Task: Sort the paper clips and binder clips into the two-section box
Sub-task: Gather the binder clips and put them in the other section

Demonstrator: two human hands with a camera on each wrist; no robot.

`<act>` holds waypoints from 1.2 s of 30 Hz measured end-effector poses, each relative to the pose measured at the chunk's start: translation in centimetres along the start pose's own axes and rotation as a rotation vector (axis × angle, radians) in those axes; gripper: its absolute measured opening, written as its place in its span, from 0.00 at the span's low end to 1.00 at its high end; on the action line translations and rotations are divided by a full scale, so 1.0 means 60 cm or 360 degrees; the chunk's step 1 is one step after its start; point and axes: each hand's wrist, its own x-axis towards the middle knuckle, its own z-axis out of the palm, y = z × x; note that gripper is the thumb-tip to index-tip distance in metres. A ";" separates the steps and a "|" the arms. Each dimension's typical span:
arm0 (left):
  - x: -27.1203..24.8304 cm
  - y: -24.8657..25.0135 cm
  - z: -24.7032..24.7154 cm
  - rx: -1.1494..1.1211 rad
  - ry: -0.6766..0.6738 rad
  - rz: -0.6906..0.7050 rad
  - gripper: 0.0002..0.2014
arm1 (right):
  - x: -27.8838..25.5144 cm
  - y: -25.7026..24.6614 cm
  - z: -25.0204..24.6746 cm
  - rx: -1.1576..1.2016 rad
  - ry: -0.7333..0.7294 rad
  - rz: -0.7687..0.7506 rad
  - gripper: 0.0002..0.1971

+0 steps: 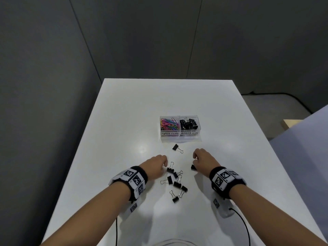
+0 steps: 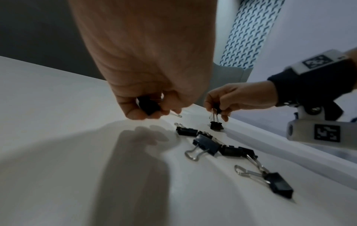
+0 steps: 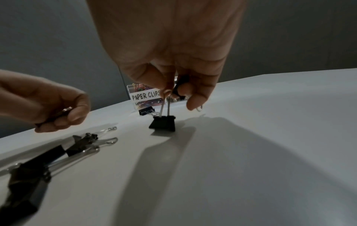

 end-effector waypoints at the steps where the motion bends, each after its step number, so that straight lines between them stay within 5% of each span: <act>1: -0.002 0.005 0.002 -0.0018 -0.0030 0.0034 0.12 | 0.000 0.000 -0.002 -0.0013 0.0022 -0.0021 0.04; 7: -0.003 0.024 0.032 0.0343 -0.0111 0.0176 0.19 | -0.007 0.007 -0.007 0.0043 0.0202 0.0011 0.10; 12: -0.004 0.016 0.034 0.0455 -0.0051 0.0244 0.13 | -0.002 0.015 -0.006 0.0169 0.0057 0.0157 0.11; 19: -0.012 -0.004 0.015 0.0328 0.0038 0.0142 0.19 | -0.013 0.013 -0.009 -0.0151 -0.0119 0.0116 0.04; 23: -0.023 -0.015 0.012 0.0317 -0.0175 0.0153 0.28 | -0.014 0.018 0.002 -0.0216 -0.0340 0.0040 0.22; 28: -0.030 -0.020 0.024 0.0328 -0.0297 0.0219 0.19 | -0.010 0.010 0.019 -0.0290 -0.0333 0.0064 0.07; 36: -0.035 -0.019 0.035 0.0530 -0.0228 0.0251 0.15 | -0.017 0.001 0.021 -0.0431 -0.0292 0.0048 0.06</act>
